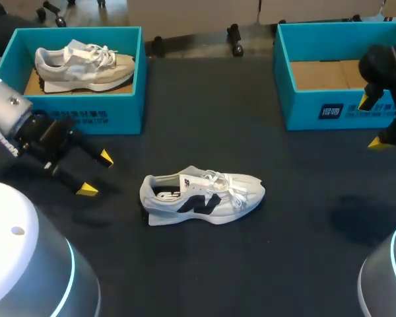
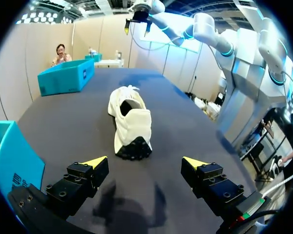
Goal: Take the shoe out of the shoebox, open the shoe tongue, remove and reinsert the insole, then place the shoe into the shoebox
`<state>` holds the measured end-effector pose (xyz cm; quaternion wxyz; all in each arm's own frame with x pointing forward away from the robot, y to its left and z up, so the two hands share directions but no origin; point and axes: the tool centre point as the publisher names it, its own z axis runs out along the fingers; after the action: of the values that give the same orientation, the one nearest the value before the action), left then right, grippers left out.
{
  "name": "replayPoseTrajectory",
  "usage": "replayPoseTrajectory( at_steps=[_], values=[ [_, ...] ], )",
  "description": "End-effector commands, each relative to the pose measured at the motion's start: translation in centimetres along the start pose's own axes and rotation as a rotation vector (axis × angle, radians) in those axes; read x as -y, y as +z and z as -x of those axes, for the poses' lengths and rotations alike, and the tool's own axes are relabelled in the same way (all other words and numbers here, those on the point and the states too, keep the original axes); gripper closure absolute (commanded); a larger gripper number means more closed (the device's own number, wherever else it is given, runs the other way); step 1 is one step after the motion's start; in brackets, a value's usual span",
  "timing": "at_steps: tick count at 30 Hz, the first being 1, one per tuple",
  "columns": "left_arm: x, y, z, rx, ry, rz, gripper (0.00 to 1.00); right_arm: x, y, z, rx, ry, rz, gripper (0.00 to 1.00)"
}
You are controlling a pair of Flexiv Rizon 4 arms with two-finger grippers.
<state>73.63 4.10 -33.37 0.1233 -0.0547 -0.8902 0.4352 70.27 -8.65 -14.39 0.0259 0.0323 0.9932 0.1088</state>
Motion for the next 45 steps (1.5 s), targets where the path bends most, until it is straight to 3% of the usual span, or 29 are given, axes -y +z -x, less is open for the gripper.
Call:
replayPoseTrajectory(
  at_steps=[1, 11, 33, 45],
  values=[
    [-0.6, 0.8, 0.3, 0.003, -0.005, -0.052, 0.00, -0.1, 0.0, 0.1, -0.003, 0.001, -0.002, 0.00],
    [-0.8, 2.8, 0.4, 0.022, -0.050, -0.224, 0.00, -0.1, 0.0, 0.1, -0.003, 0.001, -0.002, 0.00],
    [-0.7, 3.0, 0.5, 0.006, -0.060, -0.230, 0.00, -0.1, 0.0, 0.1, -0.003, 0.001, -0.002, 0.00],
    [-0.6, 4.6, 1.4, 0.166, -0.064, -0.294, 0.00, -0.1, 0.0, 0.1, -0.003, 0.001, -0.002, 0.00]
  ],
)
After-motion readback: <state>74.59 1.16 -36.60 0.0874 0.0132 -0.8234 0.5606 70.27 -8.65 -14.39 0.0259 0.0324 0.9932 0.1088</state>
